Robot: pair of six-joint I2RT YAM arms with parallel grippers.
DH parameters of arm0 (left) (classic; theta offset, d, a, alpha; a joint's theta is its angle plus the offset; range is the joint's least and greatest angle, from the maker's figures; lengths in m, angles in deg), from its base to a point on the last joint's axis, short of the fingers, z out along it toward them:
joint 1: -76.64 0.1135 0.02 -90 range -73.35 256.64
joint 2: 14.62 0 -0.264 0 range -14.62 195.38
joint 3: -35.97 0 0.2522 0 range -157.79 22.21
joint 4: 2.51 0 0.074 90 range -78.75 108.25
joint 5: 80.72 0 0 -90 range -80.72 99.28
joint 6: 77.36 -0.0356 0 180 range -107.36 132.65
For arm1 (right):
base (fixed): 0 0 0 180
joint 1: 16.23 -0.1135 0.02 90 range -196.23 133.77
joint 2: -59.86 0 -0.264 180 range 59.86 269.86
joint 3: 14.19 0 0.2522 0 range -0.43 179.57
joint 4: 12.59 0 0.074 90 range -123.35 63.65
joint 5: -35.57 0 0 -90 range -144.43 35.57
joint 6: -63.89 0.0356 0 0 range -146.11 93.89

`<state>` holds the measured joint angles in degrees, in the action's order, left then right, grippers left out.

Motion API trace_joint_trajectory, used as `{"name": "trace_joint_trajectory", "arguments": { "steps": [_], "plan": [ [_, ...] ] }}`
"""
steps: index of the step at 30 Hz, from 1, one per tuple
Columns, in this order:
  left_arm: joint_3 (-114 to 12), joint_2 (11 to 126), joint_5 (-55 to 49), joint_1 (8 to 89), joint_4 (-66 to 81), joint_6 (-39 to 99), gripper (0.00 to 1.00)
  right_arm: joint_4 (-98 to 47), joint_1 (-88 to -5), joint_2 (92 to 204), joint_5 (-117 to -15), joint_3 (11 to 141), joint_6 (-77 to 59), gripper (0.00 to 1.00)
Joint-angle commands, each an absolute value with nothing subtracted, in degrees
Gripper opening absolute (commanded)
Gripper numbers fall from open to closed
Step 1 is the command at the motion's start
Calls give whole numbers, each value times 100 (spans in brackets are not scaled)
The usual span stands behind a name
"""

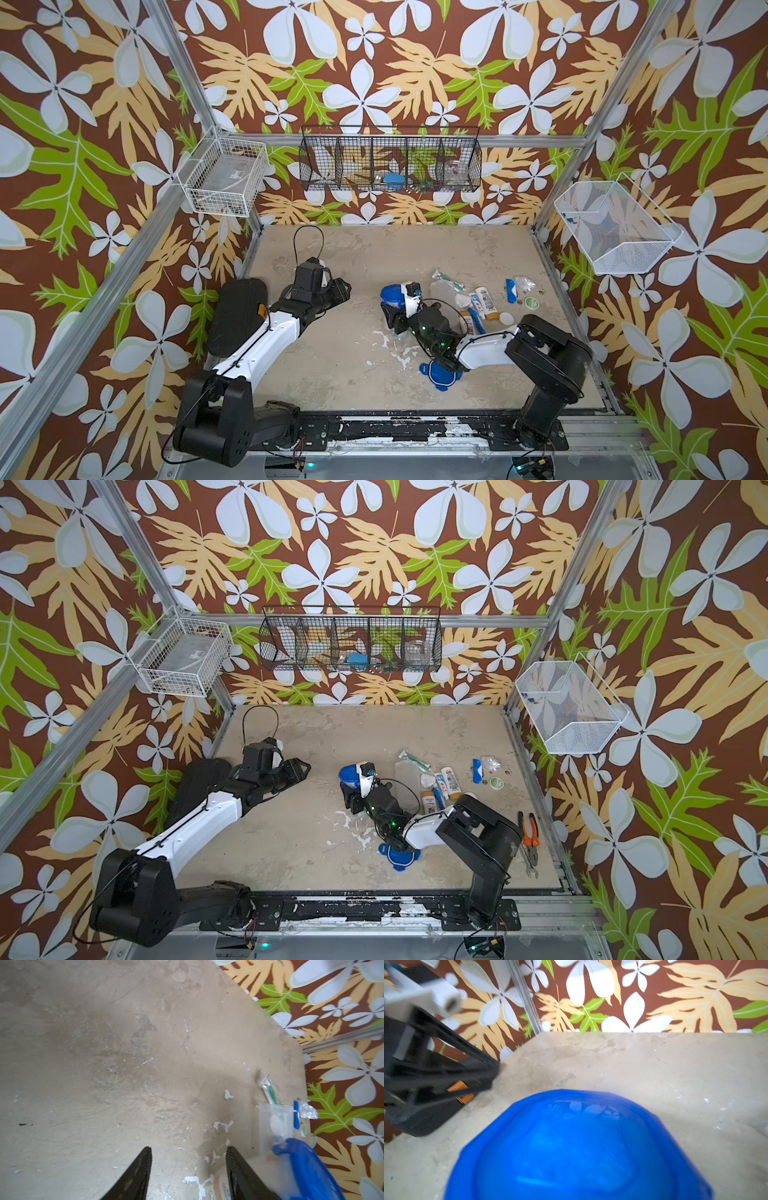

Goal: Take out toiletry kits
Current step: Place the container at the center of the board.

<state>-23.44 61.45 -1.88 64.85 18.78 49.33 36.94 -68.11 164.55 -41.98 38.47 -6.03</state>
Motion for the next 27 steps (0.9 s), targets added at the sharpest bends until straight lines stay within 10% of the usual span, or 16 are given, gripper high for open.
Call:
{"name": "trace_joint_trajectory", "arguments": {
  "steps": [1,27],
  "plan": [
    [-2340,6419,-348,6608,1343,5107,58,5647,-6933,16865,-3962,4046,-959,44],
    [-1495,7129,-1325,6595,-26,5738,54,3993,-7455,16762,-4201,3812,-1617,100]
  ]
}}
